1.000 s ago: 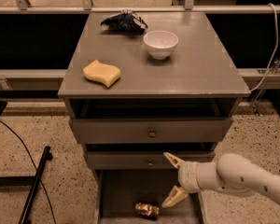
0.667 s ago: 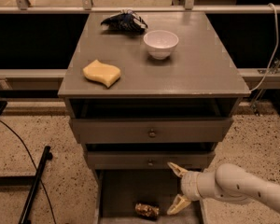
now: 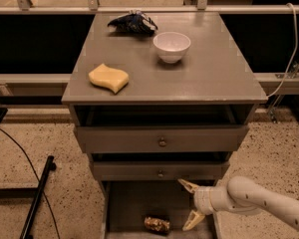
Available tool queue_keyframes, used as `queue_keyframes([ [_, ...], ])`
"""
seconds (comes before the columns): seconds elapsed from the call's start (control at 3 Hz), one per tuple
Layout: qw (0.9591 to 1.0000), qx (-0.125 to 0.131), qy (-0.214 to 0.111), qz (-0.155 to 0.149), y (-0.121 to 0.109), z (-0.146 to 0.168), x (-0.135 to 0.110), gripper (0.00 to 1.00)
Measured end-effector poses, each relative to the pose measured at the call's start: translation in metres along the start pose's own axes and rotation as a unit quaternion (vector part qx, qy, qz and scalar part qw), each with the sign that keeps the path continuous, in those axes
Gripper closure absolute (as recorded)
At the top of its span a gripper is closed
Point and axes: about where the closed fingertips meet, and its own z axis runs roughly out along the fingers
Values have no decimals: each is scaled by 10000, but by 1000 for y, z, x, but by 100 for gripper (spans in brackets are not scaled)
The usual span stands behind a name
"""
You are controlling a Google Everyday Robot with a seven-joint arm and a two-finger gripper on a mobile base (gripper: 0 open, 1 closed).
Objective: Pick orange can from bottom drawer and place on counter
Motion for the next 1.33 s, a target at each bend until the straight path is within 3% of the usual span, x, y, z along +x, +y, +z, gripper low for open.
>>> queue_keyframes([
  [0.33, 9997, -126, -181, -90, -8, -7, -5, 0],
  [1.33, 9966, -355, -141, 729, 10, 120, 74, 0],
])
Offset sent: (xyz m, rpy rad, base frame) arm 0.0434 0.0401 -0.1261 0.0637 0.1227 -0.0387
